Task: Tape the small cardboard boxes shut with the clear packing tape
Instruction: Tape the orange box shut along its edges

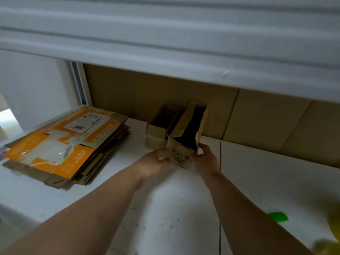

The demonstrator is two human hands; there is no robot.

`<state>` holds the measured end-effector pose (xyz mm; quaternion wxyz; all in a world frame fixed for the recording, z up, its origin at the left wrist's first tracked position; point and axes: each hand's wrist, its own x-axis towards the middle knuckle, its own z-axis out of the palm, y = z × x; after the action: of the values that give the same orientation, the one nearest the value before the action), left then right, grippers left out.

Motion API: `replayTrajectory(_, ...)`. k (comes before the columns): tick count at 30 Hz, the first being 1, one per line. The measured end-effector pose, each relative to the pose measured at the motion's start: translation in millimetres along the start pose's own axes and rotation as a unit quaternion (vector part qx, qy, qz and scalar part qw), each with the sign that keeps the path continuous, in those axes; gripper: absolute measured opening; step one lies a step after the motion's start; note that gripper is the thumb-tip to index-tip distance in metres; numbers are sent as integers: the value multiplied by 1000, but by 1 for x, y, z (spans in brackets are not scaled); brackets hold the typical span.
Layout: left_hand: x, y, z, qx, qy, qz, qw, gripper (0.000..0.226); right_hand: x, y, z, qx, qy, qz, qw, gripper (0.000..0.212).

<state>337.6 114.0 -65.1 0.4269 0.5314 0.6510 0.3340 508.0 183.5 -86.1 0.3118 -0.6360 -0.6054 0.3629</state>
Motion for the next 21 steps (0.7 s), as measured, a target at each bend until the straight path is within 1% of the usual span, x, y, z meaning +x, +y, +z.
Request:
replayTrajectory(2, -7, -4, -10, 39, 40, 5, 998, 52, -3, -1, -1, 22, -15, 10, 1000, 69)
replayTrajectory(3, -10, -6, -16, 54, 57, 8, 997, 51, -10, -5, -1, 55, -8, 18, 998, 73)
replayTrajectory(4, -13, -7, -23, 64, 75, 13, 995, 49, -17, -7, -1, 92, 18, 24, 995, 72)
replayTrajectory(5, -17, -7, -30, 79, 96, 20, 992, 46, -28, -10, -1, 125, 55, 19, 990, 62)
replayTrajectory(6, -19, -8, -38, 103, 121, 35, 987, 43, -39, -13, 0, 148, 98, 8, 984, 47)
replayTrajectory(8, -22, -11, -57, 145, 184, 91, 968, 36, -58, -25, 9, 146, 186, -47, 970, 22)
replayTrajectory(10, -27, -15, -78, 160, 247, 155, 943, 28, -74, -43, 26, 133, 222, -118, 959, 6)
replayTrajectory(12, -34, -24, -107, 172, 297, 182, 921, 26, -85, -66, 55, 117, 219, -178, 952, 6)
replayTrajectory(14, -44, -32, -135, 182, 330, 168, 911, 28, -90, -83, 87, 85, 185, -204, 958, 11)
replayTrajectory(16, -54, -53, -175, 183, 347, 132, 910, 31, -96, -102, 130, 39, 112, -187, 975, 20)
replayTrajectory(18, -60, -77, -214, 206, 366, 90, 903, 33, -101, -116, 168, 17, 45, -148, 988, 30)
replayTrajectory(20, -64, -100, -248, 264, 360, 21, 895, 42, -103, -126, 200, 9, 26, -124, 992, 41)
replayTrajectory(21, -66, -110, -261, 286, 333, -20, 898, 51, -104, -131, 213, -2, 22, -111, 994, 45)
